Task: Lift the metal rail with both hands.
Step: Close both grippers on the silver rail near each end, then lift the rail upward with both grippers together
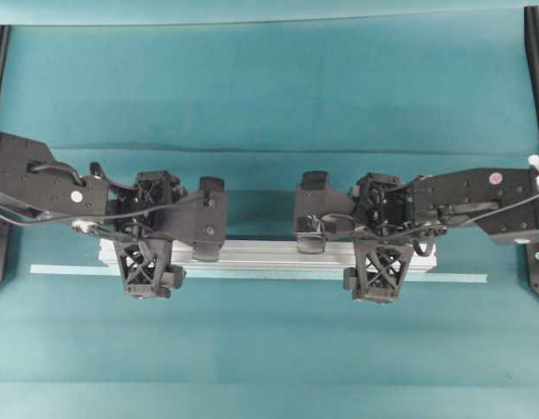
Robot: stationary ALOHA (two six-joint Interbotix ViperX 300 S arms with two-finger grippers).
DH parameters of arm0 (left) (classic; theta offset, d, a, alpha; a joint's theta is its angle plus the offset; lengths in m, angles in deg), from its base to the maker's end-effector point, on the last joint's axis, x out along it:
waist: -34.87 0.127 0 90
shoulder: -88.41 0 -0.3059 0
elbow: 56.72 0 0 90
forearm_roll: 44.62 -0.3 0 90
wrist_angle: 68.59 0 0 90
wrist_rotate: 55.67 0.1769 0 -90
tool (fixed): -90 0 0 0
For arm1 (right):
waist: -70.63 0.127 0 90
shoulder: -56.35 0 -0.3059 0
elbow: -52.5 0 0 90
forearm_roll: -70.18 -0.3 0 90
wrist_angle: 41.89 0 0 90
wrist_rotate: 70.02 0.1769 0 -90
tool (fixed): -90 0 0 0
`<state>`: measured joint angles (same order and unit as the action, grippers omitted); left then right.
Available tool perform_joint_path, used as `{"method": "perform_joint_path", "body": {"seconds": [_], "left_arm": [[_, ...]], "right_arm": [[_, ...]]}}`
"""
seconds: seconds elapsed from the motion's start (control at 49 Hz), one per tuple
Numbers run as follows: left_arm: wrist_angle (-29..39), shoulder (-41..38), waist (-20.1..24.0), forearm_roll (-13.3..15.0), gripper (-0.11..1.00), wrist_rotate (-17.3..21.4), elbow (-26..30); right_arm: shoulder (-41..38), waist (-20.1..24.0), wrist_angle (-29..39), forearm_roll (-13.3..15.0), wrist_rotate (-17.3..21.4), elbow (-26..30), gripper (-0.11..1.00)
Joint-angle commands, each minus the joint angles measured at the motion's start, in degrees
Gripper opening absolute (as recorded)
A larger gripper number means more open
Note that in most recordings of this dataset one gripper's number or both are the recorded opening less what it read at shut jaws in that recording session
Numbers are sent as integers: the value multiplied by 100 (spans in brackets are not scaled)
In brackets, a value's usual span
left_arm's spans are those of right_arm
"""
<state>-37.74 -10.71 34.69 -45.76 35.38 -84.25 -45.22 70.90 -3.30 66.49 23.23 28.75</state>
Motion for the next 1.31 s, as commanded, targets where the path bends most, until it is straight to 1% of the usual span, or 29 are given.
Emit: {"method": "perform_joint_path", "body": {"seconds": [0.0,0.122,0.306,0.734,0.856,0.918,0.979,1.04,1.122,1.142,1.162,1.285], "left_arm": [[-141,-62,9,-9,97,-35,-35],[-360,-211,9,0,97,-62,-88],[-492,-369,9,-9,97,-53,-44],[-580,-387,0,-9,96,-70,-97],[-615,-396,9,-9,94,-79,-105],[-615,-387,-9,-9,89,-70,-114],[-606,-378,-18,-9,80,-70,-123],[-615,-369,-35,-9,65,-62,-132],[-624,-369,-44,-9,40,-44,-132],[-624,-369,-53,-9,36,-44,-132],[-624,-369,-44,-9,35,-53,-132],[-633,-360,-44,-9,36,-62,-141]], "right_arm": [[-114,18,-229,18,-53,-97,96],[-255,9,-510,18,-35,-246,96],[-387,9,-756,18,-53,-272,96],[-448,-26,-782,18,-9,-281,96],[-466,-35,-782,18,18,-272,94],[-466,-35,-782,18,35,-272,89],[-466,-35,-782,9,44,-264,79],[-475,-35,-782,-18,44,-264,63],[-475,-35,-782,-35,44,-255,40],[-475,-35,-782,-35,44,-255,38],[-475,-35,-782,-35,44,-255,39],[-475,-35,-765,-35,26,-246,39]]}}
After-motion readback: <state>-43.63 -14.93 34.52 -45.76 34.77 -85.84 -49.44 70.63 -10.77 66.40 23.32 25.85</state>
